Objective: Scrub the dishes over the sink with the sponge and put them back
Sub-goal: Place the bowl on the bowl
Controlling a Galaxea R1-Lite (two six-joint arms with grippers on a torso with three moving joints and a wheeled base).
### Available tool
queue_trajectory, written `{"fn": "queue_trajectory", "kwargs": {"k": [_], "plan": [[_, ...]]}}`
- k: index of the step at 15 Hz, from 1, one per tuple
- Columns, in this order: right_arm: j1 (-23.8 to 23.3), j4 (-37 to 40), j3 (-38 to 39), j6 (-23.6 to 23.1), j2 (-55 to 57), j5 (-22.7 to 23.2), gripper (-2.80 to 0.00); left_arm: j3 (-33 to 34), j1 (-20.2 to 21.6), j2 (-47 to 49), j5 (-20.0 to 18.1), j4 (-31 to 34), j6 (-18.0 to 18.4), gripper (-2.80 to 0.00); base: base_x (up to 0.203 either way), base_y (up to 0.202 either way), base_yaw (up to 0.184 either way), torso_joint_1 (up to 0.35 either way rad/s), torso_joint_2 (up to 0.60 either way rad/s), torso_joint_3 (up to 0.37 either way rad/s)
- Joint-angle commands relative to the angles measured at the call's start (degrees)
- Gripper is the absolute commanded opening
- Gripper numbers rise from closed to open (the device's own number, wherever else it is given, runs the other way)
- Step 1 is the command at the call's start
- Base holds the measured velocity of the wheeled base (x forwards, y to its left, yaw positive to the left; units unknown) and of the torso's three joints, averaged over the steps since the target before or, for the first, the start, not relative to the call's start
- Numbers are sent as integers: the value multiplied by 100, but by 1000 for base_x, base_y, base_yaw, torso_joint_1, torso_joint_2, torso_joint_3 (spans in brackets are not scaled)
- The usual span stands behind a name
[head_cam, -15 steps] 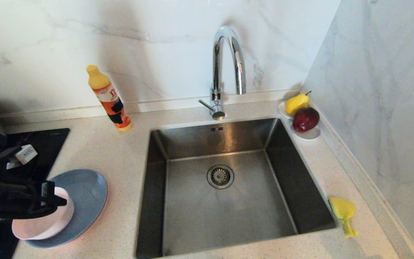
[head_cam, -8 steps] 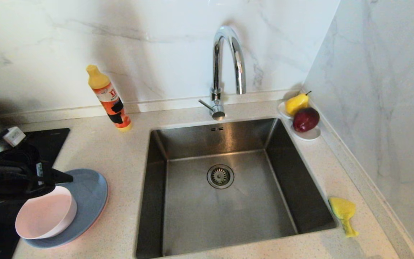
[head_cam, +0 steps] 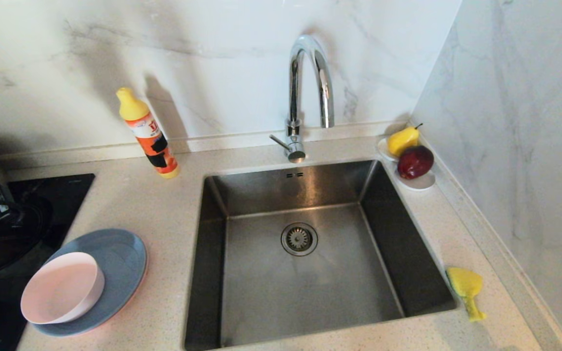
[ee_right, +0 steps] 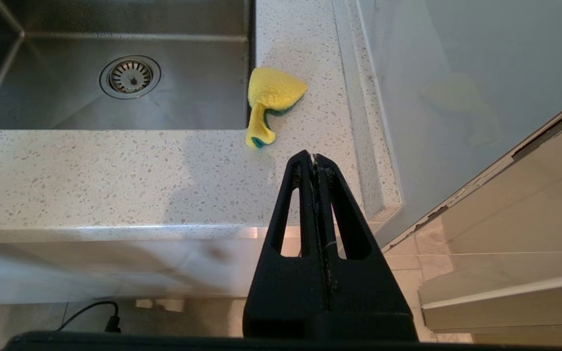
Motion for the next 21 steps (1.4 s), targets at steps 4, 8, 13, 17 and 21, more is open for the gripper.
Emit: {"fn": "queue_trajectory", "kwargs": {"k": [4, 8, 13, 17, 21], "plan": [[2, 1, 0, 1, -10, 2, -280, -370, 863, 677, -9, 817, -182, 0, 0, 0, 0, 0, 0, 0], [2, 1, 0, 1, -10, 2, -280, -222, 1115, 730, -3, 1140, -362, 0, 0, 0, 0, 0, 0, 0], [2, 1, 0, 1, -10, 2, -280, -227, 1607, 1161, -3, 1116, -446, 0, 0, 0, 0, 0, 0, 0], [2, 1, 0, 1, -10, 2, -280, -159, 1639, 1334, -15, 1085, -427, 0, 0, 0, 0, 0, 0, 0], [2, 1, 0, 1, -10, 2, -280, -31, 1639, 1699, -55, 1063, -431, 0, 0, 0, 0, 0, 0, 0]]}}
